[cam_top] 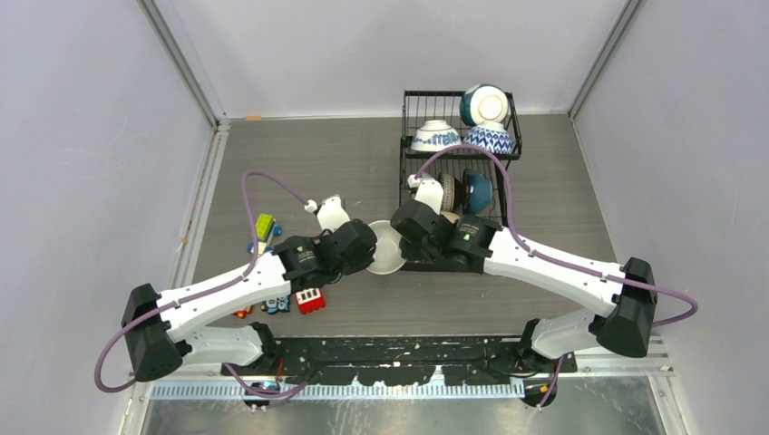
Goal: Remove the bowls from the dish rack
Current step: Place the bowl at the center of the board.
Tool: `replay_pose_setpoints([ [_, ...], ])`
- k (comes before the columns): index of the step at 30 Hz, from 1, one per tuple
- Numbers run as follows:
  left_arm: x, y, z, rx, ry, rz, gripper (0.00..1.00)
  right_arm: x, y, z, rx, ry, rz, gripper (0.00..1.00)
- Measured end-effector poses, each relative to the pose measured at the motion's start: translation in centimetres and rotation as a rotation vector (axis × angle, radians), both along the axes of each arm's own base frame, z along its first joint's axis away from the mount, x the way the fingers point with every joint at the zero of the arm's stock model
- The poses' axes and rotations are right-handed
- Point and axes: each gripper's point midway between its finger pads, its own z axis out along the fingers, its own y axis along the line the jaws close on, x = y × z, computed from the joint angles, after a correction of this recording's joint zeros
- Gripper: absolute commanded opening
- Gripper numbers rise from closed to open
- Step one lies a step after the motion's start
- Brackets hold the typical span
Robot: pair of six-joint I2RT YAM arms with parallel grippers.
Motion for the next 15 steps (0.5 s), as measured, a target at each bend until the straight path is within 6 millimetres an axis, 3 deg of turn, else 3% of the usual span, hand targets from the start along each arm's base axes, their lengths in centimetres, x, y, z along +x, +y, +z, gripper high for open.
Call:
replay_pose_setpoints([
  [4, 0.0, 0.0, 0.0, 0.001, -0.001, -0.002, 0.0, 0.0, 0.0, 0.0, -0.002, 0.001, 0.006, 0.44],
  [6, -0.1, 0.2, -0.2, 0.012, 0.006, -0.007, 0.0, -0.1, 0.4, 0.3, 0.019, 0.001, 0.014, 0.52],
  [12, -0.3, 0.4, -0.4, 0.035, 0.009, -0.021, 0.0, 0.1, 1.0, 1.4, 0.056, -0.018, 0.028, 0.54],
  [15, -0.3, 0.4, -0.3, 0.034, 0.009, -0.024, 0.0, 0.1, 1.1, 1.7, 0.057, -0.022, 0.035, 0.47],
])
